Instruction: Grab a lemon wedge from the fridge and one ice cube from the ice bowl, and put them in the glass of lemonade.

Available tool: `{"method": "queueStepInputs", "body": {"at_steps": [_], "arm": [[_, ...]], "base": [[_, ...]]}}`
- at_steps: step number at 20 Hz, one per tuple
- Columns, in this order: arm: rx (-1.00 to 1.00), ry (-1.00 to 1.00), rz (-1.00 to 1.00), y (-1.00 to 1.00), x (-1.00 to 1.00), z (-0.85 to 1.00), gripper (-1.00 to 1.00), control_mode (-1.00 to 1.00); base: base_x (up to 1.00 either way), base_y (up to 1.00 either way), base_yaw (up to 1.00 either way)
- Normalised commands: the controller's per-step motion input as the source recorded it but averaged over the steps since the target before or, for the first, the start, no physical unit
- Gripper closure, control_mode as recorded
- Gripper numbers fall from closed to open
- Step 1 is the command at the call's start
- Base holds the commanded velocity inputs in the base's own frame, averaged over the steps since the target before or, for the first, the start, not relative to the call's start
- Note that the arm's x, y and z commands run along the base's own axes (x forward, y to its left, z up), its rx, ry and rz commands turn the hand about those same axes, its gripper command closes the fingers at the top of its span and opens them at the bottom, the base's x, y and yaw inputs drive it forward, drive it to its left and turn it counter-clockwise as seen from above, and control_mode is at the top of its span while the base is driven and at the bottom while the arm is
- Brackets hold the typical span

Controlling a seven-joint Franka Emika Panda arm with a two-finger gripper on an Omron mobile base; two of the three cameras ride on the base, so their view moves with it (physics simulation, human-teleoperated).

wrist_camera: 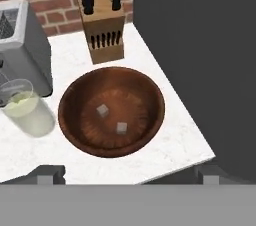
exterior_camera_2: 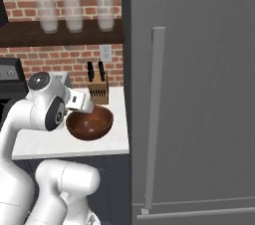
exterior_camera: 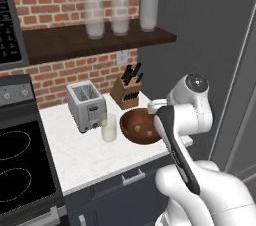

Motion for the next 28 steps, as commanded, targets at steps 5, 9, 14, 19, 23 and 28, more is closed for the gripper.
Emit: {"method": "queueStepInputs", "body": {"at_steps": [5,9,14,19,23,28], "arm": [[-0.02,0.39,-0.04,0.06,0.53,-0.63,-1.00,-1.00],[0.02,0.06,0.00,0.00,0.19,-0.44,-1.00,-1.00],[0.00,0.00,0.07,0.17,0.35,-0.82,-1.00,-1.00],[0.02,0.00,0.10,0.12,0.49,-0.97,-1.00,-1.00],[0.04,0.00,0.04,0.02,0.47,-0.43,-1.00,-1.00],[0.00,0.03,0.00,0.00,0.53,0.01,-1.00,-1.00]], "base": [[0.00,0.00,0.00],[0.00,0.00,0.00],[0.00,0.00,0.00],[0.00,0.00,0.00],[0.00,0.00,0.00],[0.00,0.00,0.00]]}}
